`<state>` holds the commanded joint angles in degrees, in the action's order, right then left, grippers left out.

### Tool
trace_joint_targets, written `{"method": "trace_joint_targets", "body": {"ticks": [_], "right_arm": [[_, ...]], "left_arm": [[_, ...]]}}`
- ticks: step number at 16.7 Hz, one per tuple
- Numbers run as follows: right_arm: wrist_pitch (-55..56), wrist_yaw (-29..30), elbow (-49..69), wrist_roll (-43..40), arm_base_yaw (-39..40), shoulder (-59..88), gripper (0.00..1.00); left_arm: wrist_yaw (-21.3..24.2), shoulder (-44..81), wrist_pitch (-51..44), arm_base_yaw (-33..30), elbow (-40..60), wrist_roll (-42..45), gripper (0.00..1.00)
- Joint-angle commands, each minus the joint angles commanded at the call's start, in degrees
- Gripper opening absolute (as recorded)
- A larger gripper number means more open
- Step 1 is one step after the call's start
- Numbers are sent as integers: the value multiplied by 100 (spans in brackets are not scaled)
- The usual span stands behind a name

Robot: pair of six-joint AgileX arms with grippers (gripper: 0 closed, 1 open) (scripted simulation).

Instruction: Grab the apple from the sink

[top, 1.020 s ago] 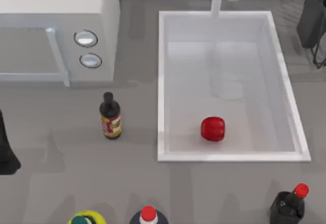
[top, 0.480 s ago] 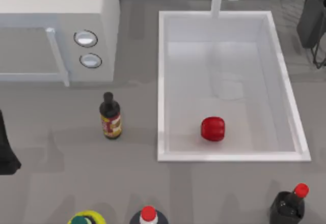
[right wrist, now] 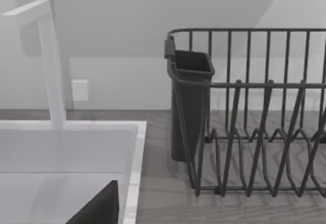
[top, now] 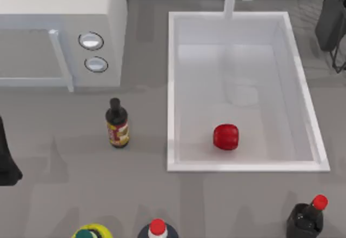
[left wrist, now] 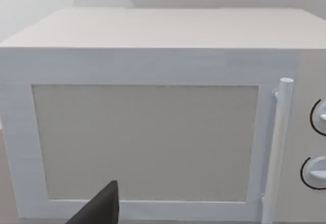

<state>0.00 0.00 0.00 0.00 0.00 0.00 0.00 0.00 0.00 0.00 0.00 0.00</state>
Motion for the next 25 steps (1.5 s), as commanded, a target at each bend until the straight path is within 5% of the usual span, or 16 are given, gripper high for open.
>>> {"method": "trace_joint_targets", "body": {"ticks": [10,25], "right_arm": [[-787,1,1260,368,352,1538,100],[-4868,15,7820,2271,2162,9507,100]], "left_arm": [[0,0,0,0,0,0,100],[0,0,0,0,0,0,100]]}}
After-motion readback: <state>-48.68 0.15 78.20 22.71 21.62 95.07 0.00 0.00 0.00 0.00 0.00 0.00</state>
